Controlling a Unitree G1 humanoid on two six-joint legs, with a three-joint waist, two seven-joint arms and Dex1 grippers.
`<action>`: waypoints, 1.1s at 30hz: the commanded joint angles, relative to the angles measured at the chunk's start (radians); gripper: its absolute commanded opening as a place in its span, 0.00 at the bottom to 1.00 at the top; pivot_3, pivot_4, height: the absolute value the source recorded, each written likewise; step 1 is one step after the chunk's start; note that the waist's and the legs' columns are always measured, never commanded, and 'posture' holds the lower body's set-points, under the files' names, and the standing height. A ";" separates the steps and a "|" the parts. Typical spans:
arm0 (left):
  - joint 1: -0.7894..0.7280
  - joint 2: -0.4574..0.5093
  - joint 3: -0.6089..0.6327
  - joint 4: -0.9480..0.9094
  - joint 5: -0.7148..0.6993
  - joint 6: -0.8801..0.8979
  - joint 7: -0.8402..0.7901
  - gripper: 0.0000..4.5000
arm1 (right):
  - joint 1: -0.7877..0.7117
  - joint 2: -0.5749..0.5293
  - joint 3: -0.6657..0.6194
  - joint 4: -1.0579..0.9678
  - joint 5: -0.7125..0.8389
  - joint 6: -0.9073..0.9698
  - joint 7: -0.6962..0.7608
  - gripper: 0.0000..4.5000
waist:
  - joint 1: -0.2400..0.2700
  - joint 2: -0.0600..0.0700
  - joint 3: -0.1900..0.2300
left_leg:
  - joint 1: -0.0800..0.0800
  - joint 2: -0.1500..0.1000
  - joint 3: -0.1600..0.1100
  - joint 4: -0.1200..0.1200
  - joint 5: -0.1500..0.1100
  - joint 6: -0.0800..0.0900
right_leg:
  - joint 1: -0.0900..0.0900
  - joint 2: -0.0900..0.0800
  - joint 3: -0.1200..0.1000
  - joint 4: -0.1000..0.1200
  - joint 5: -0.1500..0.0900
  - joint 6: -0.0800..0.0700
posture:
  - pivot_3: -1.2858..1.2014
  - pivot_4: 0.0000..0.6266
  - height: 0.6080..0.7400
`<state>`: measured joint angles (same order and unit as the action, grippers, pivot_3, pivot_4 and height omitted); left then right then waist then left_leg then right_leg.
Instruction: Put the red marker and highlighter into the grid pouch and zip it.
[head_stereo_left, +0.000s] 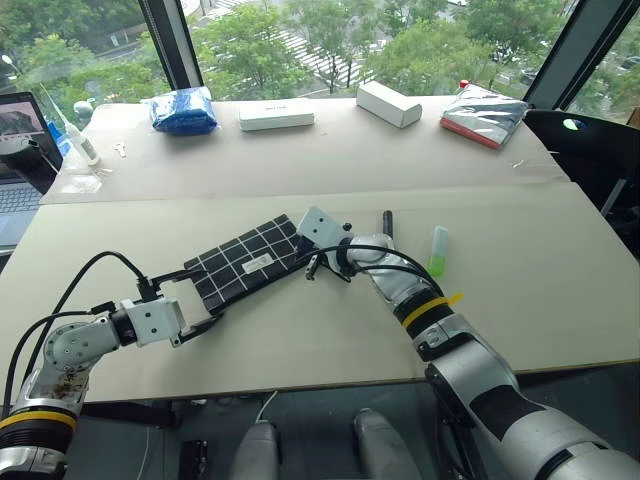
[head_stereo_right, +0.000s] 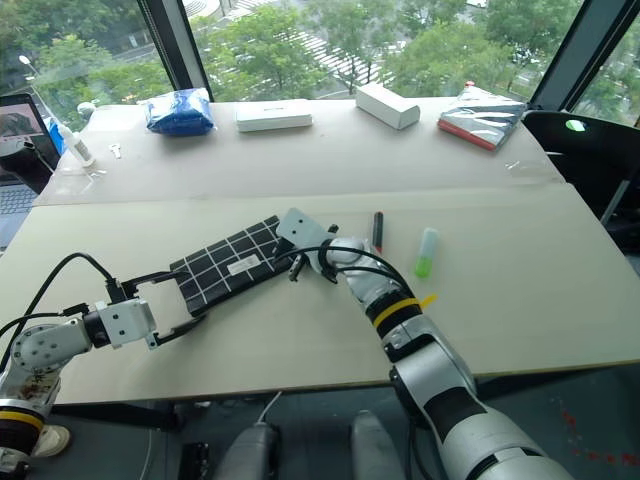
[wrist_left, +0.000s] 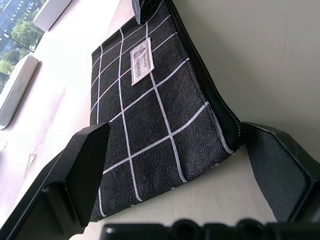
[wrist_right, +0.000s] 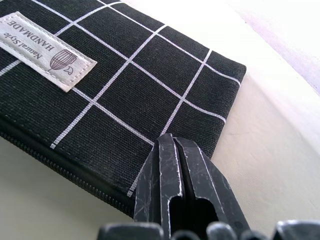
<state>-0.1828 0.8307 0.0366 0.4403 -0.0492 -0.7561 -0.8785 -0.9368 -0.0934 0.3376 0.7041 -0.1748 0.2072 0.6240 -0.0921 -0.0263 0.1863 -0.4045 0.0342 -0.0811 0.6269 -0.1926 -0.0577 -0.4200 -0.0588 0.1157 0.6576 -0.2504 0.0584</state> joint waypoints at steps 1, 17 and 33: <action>-0.042 0.007 -0.020 0.068 0.029 -0.039 -0.007 1.00 | 0.006 -0.004 -0.007 0.030 -0.005 0.008 -0.001 0.01 | 0.000 0.000 0.000 | 0.000 0.000 0.000 0.000 0.000 0.000 | 0.000 0.000 0.000 0.000 0.000 0.000 | 0.52 0.24 1.00; -0.161 -0.058 -0.122 0.200 0.056 -0.170 -0.033 0.47 | 0.014 -0.010 -0.015 0.018 -0.003 0.017 -0.005 0.00 | 0.006 0.000 -0.001 | 0.000 0.000 0.000 0.001 0.000 0.000 | 0.000 0.000 0.000 0.001 0.000 0.000 | 0.52 0.24 1.00; -0.110 -0.078 -0.112 0.147 -0.034 -0.051 -0.062 0.00 | 0.016 0.005 -0.116 -0.041 0.139 0.067 0.099 0.25 | 0.006 0.001 -0.002 | 0.000 0.000 0.000 0.001 0.000 0.000 | 0.000 0.000 0.000 0.001 0.000 0.000 | 0.52 0.24 1.00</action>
<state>-0.3258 0.7659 -0.0611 0.6082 -0.0494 -0.8564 -0.9141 -0.9274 -0.0906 0.2664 0.7071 -0.1042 0.2290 0.6745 -0.0865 -0.0253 0.1839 -0.4046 0.0340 -0.0812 0.6276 -0.1926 -0.0576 -0.4198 -0.0589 0.1158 0.6584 -0.2504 0.0584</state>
